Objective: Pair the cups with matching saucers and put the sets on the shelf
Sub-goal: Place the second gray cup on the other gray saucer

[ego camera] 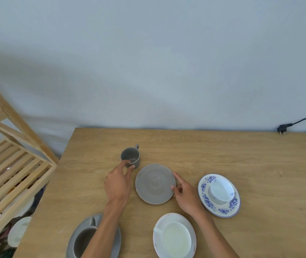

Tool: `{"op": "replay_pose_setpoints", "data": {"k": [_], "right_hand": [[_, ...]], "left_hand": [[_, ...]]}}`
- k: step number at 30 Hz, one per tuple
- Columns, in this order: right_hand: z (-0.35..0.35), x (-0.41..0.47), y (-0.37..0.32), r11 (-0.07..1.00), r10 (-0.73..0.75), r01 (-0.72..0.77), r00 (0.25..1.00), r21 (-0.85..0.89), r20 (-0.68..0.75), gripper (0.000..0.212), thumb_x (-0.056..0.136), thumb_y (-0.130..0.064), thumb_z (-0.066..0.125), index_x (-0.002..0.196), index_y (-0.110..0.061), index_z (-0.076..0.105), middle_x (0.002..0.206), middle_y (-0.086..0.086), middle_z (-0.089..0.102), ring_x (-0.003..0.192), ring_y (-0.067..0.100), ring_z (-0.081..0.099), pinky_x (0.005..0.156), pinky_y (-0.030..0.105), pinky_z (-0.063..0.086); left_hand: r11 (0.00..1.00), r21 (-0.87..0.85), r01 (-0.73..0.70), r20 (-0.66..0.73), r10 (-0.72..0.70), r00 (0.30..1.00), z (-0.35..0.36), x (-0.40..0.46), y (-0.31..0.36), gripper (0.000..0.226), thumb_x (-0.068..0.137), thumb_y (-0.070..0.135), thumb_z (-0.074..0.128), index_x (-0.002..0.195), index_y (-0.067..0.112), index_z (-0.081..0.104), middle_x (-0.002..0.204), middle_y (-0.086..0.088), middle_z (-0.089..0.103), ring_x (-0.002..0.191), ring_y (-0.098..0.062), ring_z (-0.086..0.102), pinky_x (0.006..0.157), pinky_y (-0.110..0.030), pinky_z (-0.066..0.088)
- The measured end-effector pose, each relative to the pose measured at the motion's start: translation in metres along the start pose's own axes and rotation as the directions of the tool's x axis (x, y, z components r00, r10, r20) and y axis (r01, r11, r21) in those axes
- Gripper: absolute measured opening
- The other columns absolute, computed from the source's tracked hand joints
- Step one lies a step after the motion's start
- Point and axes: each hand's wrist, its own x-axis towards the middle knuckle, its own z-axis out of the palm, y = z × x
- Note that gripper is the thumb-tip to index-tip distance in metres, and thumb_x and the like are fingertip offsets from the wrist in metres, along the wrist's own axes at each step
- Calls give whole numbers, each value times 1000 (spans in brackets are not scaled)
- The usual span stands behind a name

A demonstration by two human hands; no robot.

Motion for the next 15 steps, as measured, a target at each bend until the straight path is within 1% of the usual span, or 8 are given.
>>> {"op": "replay_pose_setpoints", "data": {"k": [1,3,5,6,8,9,12,15], "right_hand": [[0,2,1,1000,5,-4,1000,21,-4,55,100,-29,58,150,-45,41,81,4,71,78,13,68,79,27,53],[1,5,4,999,14,-13,1000,51,-15,52,100,-29,58,147,-47,45,83,8,72,78,16,68,81,32,55],[3,6,4,997,21,-18,999,78,-30,48,100,-29,58,142,-49,49,82,10,71,71,17,67,77,36,58],[3,6,3,995,25,-21,999,100,-33,45,100,-29,57,138,-52,50,82,11,71,63,15,64,69,36,59],[2,4,1,989,37,-33,999,144,-24,45,102,-26,56,134,-57,47,82,13,71,46,11,56,48,29,52],[1,3,-1,987,40,-36,999,155,-22,46,103,-25,55,136,-56,46,82,14,71,42,10,54,44,26,48],[0,2,-2,987,40,-37,999,155,-17,47,103,-24,55,142,-49,47,83,15,71,38,13,53,40,24,45],[-2,1,-1,986,36,-34,999,162,-9,48,103,-25,55,144,-48,46,83,15,71,38,14,53,37,23,43]], "left_hand": [[1000,-21,0,-1,0,1000,-1,-3,1,21,92,43,62,111,33,65,84,2,75,60,-20,66,59,-32,52],[999,-53,-10,9,11,1000,-4,-10,5,20,92,44,62,110,36,65,71,7,71,48,-13,54,53,-29,47],[997,-65,-41,30,43,999,-6,-18,10,20,91,44,63,109,36,65,63,10,63,44,-7,46,50,-26,39],[996,-66,-54,46,57,997,-6,-22,13,20,91,44,63,110,36,66,63,10,62,45,-7,48,51,-26,38],[996,-69,-62,77,67,995,-4,-30,15,22,91,44,62,111,35,66,70,7,69,53,-14,59,53,-26,40],[996,-66,-58,87,64,994,-2,-33,16,22,91,45,62,111,35,66,74,5,71,57,-17,63,55,-27,42],[997,-58,-58,108,64,992,2,-45,17,24,91,46,62,112,36,67,77,3,73,64,-19,67,56,-28,44],[995,-58,-76,130,83,988,5,-57,23,24,91,45,64,113,37,67,92,7,75,75,-16,70,58,-27,44]]}}
